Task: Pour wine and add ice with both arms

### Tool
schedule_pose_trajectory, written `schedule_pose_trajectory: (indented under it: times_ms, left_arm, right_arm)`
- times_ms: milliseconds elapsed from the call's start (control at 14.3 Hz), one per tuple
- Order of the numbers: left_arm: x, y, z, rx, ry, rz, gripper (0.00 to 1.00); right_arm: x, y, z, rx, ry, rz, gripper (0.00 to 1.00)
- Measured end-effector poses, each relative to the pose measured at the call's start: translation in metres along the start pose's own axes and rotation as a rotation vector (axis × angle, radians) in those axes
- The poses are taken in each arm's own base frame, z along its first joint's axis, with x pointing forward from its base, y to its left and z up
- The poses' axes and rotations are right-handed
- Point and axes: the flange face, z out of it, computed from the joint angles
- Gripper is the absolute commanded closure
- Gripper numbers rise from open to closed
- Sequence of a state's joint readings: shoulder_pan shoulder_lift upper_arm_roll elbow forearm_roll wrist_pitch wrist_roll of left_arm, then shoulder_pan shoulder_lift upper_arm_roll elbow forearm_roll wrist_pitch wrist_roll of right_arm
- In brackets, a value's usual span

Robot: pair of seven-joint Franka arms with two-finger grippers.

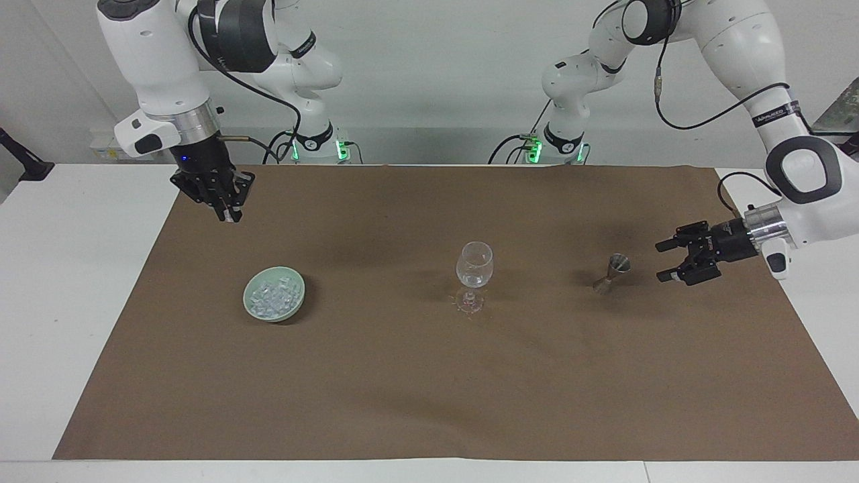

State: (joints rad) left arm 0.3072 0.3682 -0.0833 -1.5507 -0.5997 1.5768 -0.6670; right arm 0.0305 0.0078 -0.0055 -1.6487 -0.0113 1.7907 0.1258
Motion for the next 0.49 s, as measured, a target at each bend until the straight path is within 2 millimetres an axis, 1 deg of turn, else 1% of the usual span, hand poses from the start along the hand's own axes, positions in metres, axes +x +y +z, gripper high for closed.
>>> schedule_pose_trajectory:
  times_ms: [70,210,420,490]
  left_arm:
    - [-0.010,0.005,-0.007,0.012,0.029,0.024,0.00]
    - [-0.038,0.017,-0.018,0.050,0.100,0.081,0.00]
    - [-0.086,0.031,-0.032,0.090,0.190,0.162,0.00]
    - [-0.099,0.034,-0.035,0.104,0.216,0.187,0.00]
  right_arm:
    - [0.000,-0.008,-0.005,0.002,-0.003,-0.013,1.00]
    - [-0.001,-0.026,-0.009,0.003,-0.030,-0.042,1.00]
    - [-0.003,-0.064,-0.008,0.010,-0.050,-0.051,1.00]
    - [-0.005,-0.074,-0.009,0.013,-0.052,-0.054,1.00]
